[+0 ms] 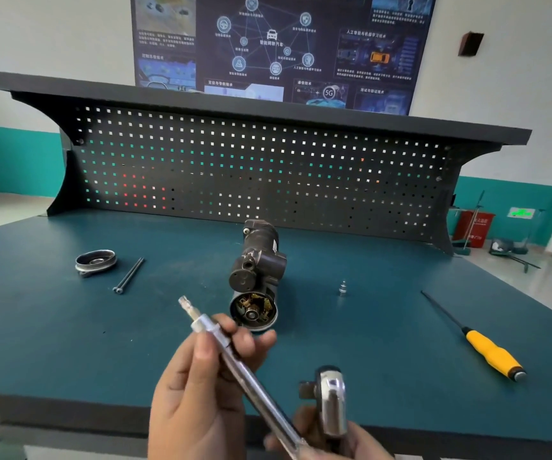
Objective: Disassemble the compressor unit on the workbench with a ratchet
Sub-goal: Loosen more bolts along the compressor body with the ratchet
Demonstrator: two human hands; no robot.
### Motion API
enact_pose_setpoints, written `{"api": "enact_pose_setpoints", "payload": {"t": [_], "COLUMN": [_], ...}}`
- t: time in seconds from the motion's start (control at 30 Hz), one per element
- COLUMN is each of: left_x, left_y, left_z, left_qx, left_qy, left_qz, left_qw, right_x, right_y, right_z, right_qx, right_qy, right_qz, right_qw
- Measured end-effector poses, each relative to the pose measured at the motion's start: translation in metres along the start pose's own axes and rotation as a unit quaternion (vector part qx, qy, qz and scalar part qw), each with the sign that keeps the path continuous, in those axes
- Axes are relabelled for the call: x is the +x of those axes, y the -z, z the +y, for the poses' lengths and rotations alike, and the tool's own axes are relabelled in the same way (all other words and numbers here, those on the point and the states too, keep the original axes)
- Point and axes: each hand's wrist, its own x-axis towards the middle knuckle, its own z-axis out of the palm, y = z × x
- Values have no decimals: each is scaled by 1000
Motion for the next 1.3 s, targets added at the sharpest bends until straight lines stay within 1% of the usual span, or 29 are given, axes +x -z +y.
{"api": "enact_pose_setpoints", "payload": {"t": [0.03,0.07,0.1,0.13,0.17,0.2,0.23,0.27,0.3,0.33,0.37,0.43,0.47,0.53,0.67,0.77,0.83,0.97,1.03,1.13,1.23,1.3], "left_x": [0,1,3,5,8,14,23,31,34,36,39,37,36,36,37,35,33,29,25,19,17,17], "left_y": [3,9,16,15,18,23,28,30,31,30,31,28,27,20,9,7,4,3,3,3,4,5], "left_z": [-5,-7,-11,-7,1,9,18,28,38,43,41,32,28,23,20,16,15,12,10,5,6,6], "left_qx": [-12,-42,-74,-132,-192,-220,-251,-291,-348,-401,-426,-406,-392,-399,-377,-387,-382,-354,-319,-248,-247,-240], "left_qy": [45,97,134,175,178,163,126,91,57,48,51,80,85,75,66,46,18,-60,-104,-140,-122,-115], "left_qz": [19,7,-42,-88,-117,-85,-12,74,107,125,132,134,134,132,113,100,100,72,46,9,8,6], "left_qw": [999,994,987,972,958,958,960,950,930,906,894,901,906,904,917,916,919,931,941,958,961,964], "right_x": [3,4,8,5,5,4,5,7,7,8,10,19,24,33,37,37,37,38,37,34,33,33], "right_y": [-6,-9,-11,-12,-15,-13,-10,-11,-10,-13,-16,-25,-28,-28,-25,-23,-22,-24,-22,-18,-18,-20], "right_z": [-9,-18,-26,-31,-32,-31,-29,-28,-26,-28,-29,-36,-39,-45,-52,-55,-53,-44,-37,-32,-30,-27], "right_qx": [61,57,70,26,5,-14,-39,-58,-40,-6,33,83,120,194,187,163,140,70,102,174,220,189], "right_qy": [18,45,61,74,82,80,91,98,96,80,57,-2,-13,2,18,15,25,46,20,-25,-42,-23], "right_qz": [-33,-40,-48,-37,-13,28,63,88,112,118,93,22,1,-10,-21,-22,6,52,55,19,-22,-6], "right_qw": [997,997,995,996,997,996,993,990,988,990,993,996,993,981,982,986,990,995,993,984,974,982]}}
